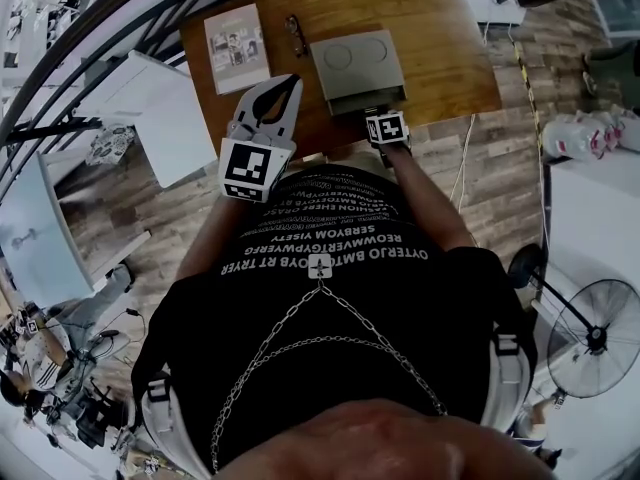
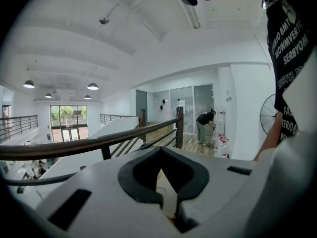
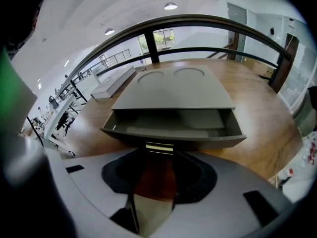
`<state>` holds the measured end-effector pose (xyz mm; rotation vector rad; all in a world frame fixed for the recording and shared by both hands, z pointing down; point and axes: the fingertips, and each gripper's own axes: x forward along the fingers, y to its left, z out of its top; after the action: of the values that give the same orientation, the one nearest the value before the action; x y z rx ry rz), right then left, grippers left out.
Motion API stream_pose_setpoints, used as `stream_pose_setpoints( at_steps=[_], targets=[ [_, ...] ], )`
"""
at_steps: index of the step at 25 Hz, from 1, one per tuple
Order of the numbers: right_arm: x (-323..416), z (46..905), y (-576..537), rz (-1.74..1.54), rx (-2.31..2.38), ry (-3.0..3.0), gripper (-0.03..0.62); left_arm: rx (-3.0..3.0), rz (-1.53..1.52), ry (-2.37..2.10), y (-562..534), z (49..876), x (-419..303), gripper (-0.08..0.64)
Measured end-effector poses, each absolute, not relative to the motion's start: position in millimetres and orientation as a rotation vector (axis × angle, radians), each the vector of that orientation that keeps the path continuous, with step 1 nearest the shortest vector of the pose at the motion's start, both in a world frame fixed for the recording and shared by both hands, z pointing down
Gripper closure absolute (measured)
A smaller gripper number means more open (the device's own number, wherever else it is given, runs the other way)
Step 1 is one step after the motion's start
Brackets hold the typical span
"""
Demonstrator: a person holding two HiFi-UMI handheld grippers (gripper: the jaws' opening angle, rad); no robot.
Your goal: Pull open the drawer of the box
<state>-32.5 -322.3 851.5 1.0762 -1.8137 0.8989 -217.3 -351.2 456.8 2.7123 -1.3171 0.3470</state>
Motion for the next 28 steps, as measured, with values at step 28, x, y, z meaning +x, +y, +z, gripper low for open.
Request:
stream_pose_setpoints(
  at_steps=[28],
  targets=[
    [-12,841,-266,0.903,0.994,-1.843,0.430,2.607,0.315,-1.505,-264,439,-186,0.555]
  ],
)
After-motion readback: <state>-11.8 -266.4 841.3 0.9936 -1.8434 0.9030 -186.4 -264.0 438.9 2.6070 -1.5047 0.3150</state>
